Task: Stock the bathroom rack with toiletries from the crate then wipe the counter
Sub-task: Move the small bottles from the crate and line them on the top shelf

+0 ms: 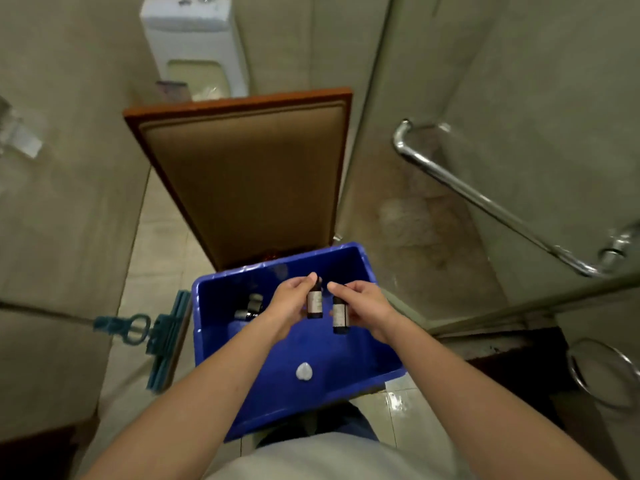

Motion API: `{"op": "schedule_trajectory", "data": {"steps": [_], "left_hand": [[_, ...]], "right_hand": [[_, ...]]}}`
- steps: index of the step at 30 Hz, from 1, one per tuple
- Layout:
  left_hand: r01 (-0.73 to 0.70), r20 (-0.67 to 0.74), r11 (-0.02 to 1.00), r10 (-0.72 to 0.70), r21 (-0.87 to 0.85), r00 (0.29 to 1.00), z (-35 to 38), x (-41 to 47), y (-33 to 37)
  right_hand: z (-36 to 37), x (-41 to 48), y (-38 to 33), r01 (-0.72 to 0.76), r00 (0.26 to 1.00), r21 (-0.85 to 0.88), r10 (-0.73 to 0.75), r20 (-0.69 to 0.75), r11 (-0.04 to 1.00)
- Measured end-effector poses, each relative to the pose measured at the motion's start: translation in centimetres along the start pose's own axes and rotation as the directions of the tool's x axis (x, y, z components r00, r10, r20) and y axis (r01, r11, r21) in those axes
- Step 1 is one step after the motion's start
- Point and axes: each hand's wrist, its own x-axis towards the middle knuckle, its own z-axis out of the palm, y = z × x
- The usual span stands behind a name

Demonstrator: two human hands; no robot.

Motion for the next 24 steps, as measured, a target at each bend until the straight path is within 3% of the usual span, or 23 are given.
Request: {"op": "schedule_trajectory", "data": {"steps": [11,17,22,24], "left_hand": [[0.035,0.324,0.999,-0.042,0.028,0.945,7.5,-3.6,2.1],[-0.009,0.454,0.985,-0.071,0.171,0.888,13.1,-6.5,1.7],[-0.106,0.538,0.949,-0.075,0.298,0.839,18.3,-9.1,0.6],[-0.155,0.564,0.929,-0.066,0.335,0.823,20.5,-10.1,-0.2]], "right_hand": [[-5.6,-8.7,1.5,0.030,0.983,0.366,0.039,-0.180,0.930],[-9.5,-13.3,4.1,0.123,0.961,0.640,0.069,-0.267,0.759],[-12.8,-17.5,6.4,0.272,0.926,0.746,0.046,-0.375,0.608],[-14.3,-19.5,7.6,0.325,0.905,0.728,0.026,-0.426,0.603]]}}
